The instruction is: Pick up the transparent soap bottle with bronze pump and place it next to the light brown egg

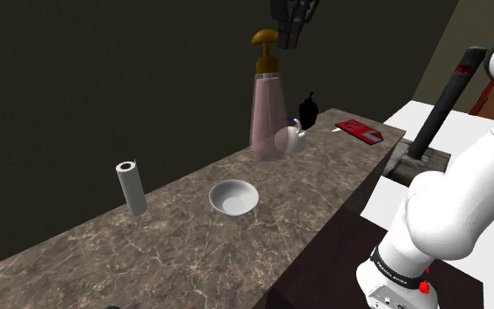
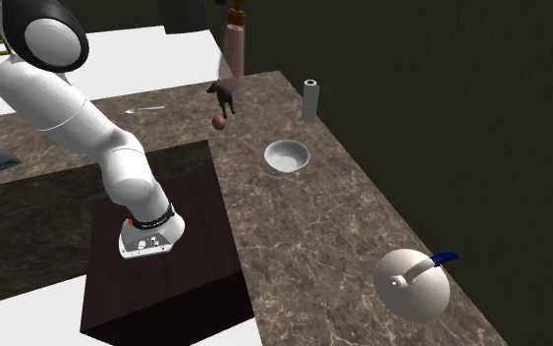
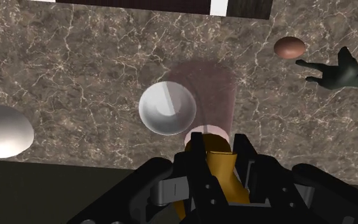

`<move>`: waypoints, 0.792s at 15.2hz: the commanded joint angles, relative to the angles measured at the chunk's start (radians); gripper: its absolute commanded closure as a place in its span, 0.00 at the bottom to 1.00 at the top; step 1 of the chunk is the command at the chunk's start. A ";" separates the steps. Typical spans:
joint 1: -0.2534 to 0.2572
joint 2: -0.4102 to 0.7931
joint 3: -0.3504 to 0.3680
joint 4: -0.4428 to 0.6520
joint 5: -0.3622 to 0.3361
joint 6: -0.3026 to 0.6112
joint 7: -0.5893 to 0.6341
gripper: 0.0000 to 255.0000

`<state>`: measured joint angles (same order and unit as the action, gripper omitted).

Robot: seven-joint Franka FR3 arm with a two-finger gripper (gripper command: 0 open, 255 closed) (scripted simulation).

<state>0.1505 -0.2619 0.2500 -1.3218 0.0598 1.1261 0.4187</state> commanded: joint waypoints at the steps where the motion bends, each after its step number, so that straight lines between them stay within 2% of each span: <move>1: 0.016 0.037 0.046 0.039 -0.002 0.000 0.064 1.00; 8: 0.102 0.213 0.214 0.233 -0.066 -0.029 0.294 1.00; 10: 0.146 0.289 0.266 0.320 -0.112 -0.051 0.366 1.00; 12: 0.211 0.384 0.316 0.434 -0.180 -0.086 0.440 1.00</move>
<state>0.3211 0.0513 0.5312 -0.9788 -0.0721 1.0706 0.8086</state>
